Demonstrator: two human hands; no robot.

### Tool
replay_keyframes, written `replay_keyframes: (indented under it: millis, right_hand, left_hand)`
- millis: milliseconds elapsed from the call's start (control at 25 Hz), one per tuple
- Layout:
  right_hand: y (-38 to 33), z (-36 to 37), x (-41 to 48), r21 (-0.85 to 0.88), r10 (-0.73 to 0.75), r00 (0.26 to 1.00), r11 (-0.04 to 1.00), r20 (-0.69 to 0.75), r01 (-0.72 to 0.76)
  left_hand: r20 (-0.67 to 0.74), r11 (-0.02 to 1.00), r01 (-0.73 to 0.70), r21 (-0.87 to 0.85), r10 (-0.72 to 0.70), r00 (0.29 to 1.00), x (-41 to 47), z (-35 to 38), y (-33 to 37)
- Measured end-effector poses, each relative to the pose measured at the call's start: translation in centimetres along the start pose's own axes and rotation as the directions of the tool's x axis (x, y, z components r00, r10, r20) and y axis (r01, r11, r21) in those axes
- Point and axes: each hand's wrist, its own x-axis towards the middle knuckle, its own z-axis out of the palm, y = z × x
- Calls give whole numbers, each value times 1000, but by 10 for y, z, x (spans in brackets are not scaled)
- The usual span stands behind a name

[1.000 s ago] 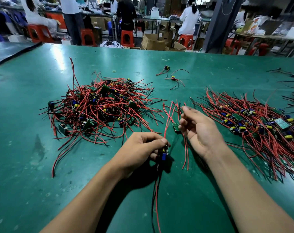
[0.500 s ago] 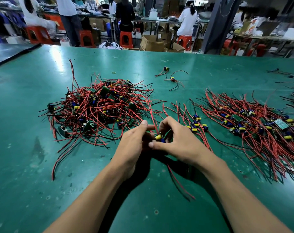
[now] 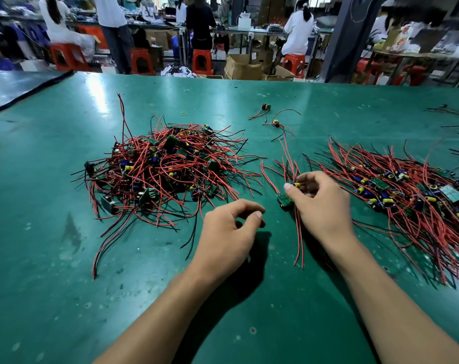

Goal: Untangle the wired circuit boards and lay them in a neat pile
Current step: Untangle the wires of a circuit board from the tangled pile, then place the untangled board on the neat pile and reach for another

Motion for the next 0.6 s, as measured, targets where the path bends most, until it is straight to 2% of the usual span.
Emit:
replay_keyframes:
  millis: [80,120,200,280,360,400,480,600]
  right_hand:
    - [2,0,0,-144,-14,1000,989,13,16]
    - [0,0,-1,-198,-55,998,979,17,57]
    - [-9,0,-4,-180,-176,982,966,69,185]
    - [-17,3,-10,-128,-268,933,944,240,304]
    - [-20,7,-17,-195,-251,875,914,413,354]
    - [-20,8,-20,-262,-217,867,896,449,359]
    - [-19,7,-20,-358,-165,891,873,423,331]
    - [-17,7,-19,-370,-175,923,878,342,303]
  left_hand:
    - [-80,952,-187,241,212,974,-2,1,-1]
    - [-125,927,-221,304,269,955,-2,0,-1]
    - [-243,904,-206,376,311,919,0,-3,-2]
    - [-322,895,-101,435,259,911,3,-9,-5]
    - [-315,865,66,498,109,943,4,-14,-9]
    - [-293,838,120,533,49,955,4,-15,-11]
    - [-260,817,127,563,29,965,4,-15,-14]
    - [-234,884,24,467,97,967,6,-13,-13]
